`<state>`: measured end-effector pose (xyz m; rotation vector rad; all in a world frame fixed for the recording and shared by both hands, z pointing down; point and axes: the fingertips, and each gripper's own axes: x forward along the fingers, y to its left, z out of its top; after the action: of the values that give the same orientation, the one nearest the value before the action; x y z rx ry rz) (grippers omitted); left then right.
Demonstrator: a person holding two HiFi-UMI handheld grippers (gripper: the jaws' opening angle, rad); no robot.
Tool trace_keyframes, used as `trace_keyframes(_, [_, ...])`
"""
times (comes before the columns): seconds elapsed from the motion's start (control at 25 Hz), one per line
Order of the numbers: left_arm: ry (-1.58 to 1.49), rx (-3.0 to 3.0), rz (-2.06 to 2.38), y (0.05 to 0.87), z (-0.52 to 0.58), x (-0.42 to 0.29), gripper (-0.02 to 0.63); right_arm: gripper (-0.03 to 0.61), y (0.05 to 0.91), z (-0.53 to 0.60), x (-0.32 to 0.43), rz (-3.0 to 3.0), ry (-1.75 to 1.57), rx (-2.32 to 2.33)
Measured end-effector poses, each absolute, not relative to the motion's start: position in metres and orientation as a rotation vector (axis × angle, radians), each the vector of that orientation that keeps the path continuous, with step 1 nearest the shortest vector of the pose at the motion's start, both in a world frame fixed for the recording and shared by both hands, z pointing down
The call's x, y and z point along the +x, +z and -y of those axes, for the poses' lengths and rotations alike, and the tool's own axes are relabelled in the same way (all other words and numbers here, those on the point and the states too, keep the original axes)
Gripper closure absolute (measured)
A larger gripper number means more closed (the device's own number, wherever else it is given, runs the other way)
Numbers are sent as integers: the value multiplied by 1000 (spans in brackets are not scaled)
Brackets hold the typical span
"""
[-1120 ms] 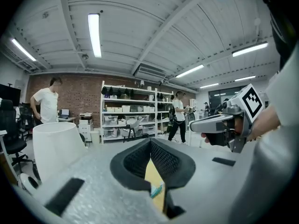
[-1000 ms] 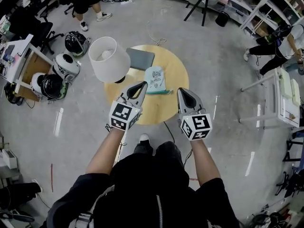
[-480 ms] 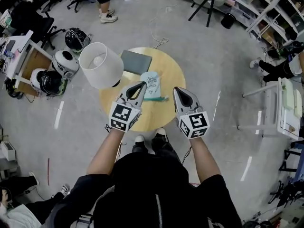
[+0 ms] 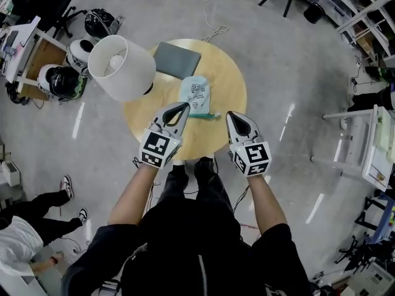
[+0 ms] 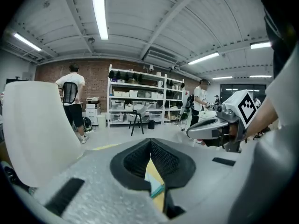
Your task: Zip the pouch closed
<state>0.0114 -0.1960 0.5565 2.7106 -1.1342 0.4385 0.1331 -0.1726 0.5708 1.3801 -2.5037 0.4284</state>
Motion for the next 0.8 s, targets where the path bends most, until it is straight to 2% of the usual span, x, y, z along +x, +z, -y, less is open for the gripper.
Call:
trace_keyframes(0.32, [473, 2657, 1129, 588, 193, 23, 607, 574, 641, 174, 139, 2441, 406, 1222])
trace_keyframes(0.36, [474, 2649, 1134, 590, 192, 23, 607, 567, 651, 175, 140, 2426, 394, 1184])
trace_keyframes(0.4, [474, 2639, 1140, 592, 191, 24, 607, 510, 661, 175, 140, 2411, 385, 1141])
trace_keyframes(0.44, [474, 2630, 1147, 593, 190, 23, 607, 495, 670, 176, 140, 2397, 373, 1095])
trace_keyframes(0.8, [523, 2512, 1286, 610, 193, -13, 607, 459, 742, 186, 136, 2253, 158, 634])
